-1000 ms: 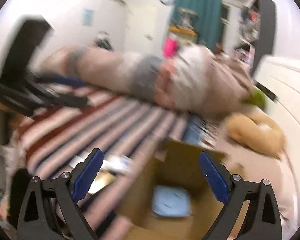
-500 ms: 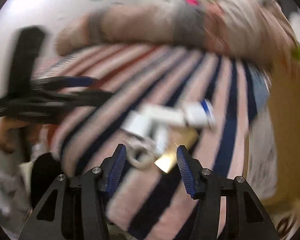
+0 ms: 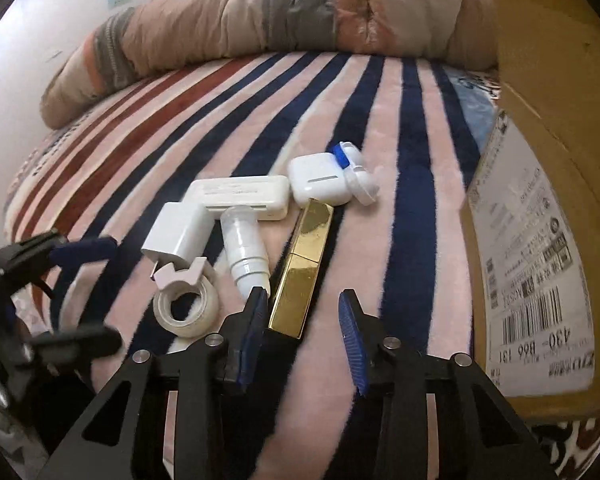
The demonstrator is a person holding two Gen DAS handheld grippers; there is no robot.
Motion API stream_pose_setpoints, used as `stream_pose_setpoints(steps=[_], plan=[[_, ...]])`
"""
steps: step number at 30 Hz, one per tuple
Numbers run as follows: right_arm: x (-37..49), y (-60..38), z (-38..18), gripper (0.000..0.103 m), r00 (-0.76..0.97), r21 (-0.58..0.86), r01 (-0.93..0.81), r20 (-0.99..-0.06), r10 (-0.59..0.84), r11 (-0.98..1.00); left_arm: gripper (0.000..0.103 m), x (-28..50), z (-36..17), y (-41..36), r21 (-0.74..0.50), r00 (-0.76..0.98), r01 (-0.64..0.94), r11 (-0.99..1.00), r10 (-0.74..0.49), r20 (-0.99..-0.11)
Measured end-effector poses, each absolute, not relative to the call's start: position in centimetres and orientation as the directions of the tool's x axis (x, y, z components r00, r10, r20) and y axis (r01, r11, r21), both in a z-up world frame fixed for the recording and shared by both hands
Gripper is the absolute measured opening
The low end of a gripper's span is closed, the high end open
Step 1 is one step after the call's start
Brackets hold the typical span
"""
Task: Organize rigid objects
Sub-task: 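Grasp the gold bar with the right gripper while the left gripper grasps the tape roll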
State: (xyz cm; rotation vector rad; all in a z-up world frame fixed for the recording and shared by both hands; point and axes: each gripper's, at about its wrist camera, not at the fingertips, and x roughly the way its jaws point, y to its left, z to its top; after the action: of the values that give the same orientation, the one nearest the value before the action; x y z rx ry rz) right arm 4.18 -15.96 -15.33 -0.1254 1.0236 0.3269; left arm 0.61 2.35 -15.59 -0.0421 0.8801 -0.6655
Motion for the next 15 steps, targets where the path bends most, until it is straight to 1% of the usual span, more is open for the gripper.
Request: stream_pose_setpoints(steps=[2, 3, 4, 5, 6, 8, 9, 10, 11, 14, 15], plan=[[5.0, -15.7, -15.6, 0.033, 0.473, 0.045, -0.332, -0.857, 0.207, 0.942, 0.066, 0.7, -15.9, 1.8, -0.296, 0.448, 0.516, 0.804, -0.548, -0.707], [5.5, -15.5, -15.7, 0.033, 0.476, 0.034, -0.331, -0.857, 0.198, 0.943, 0.063, 0.9, -16.2, 1.4, -0.298, 0.449, 0.501, 0.812, -0.539, -0.713], [6.0, -15.3, -15.8, 0.03, 0.474, 0.04, -0.33, -0.857, 0.202, 0.943, 0.058, 1.1, -16.4, 1.2, -0.295, 0.454, 0.487, 0.822, -0.527, -0.719], [6.3, -15.4, -15.9, 0.023, 0.467, 0.052, -0.331, -0.859, 0.211, 0.942, 0.054, 1.2, -16.7, 1.0, -0.285, 0.462, 0.475, 0.832, -0.512, -0.725], [6.5, -15.3, -16.0, 0.019, 0.456, 0.066, -0.336, -0.861, 0.224, 0.94, 0.052, 1.3, -16.9, 0.7, -0.268, 0.473, 0.469, 0.842, -0.495, -0.729], [6.2, -14.9, -15.7, 0.017, 0.461, 0.043, -0.349, -0.862, 0.211, 0.936, 0.039, 1.5, -17.2, 0.6, -0.258, 0.479, 0.468, 0.845, -0.488, -0.73], [5.9, -14.7, -15.5, 0.016, 0.465, 0.021, -0.36, -0.863, 0.199, 0.933, 0.035, 1.5, -17.2, 0.7, -0.273, 0.472, 0.472, 0.839, -0.501, -0.725], [5.3, -14.8, -15.1, 0.014, 0.474, -0.003, -0.368, -0.861, 0.184, 0.93, 0.02, 1.4, -17.2, 1.0, -0.273, 0.472, 0.473, 0.838, -0.502, -0.725], [5.0, -14.7, -14.9, 0.014, 0.478, -0.019, -0.373, -0.861, 0.175, 0.928, 0.013, 1.4, -17.1, 1.3, -0.268, 0.472, 0.477, 0.837, -0.502, -0.725], [4.3, -14.9, -14.6, 0.014, 0.477, -0.043, -0.373, -0.866, 0.152, 0.927, 0.013, 1.3, -16.9, 1.5, -0.26, 0.46, 0.498, 0.828, -0.506, -0.73], [4.5, -15.0, -14.9, 0.014, 0.469, -0.05, -0.375, -0.872, 0.143, 0.926, 0.015, 1.4, -16.9, 1.4, -0.269, 0.457, 0.495, 0.826, -0.511, -0.728]])
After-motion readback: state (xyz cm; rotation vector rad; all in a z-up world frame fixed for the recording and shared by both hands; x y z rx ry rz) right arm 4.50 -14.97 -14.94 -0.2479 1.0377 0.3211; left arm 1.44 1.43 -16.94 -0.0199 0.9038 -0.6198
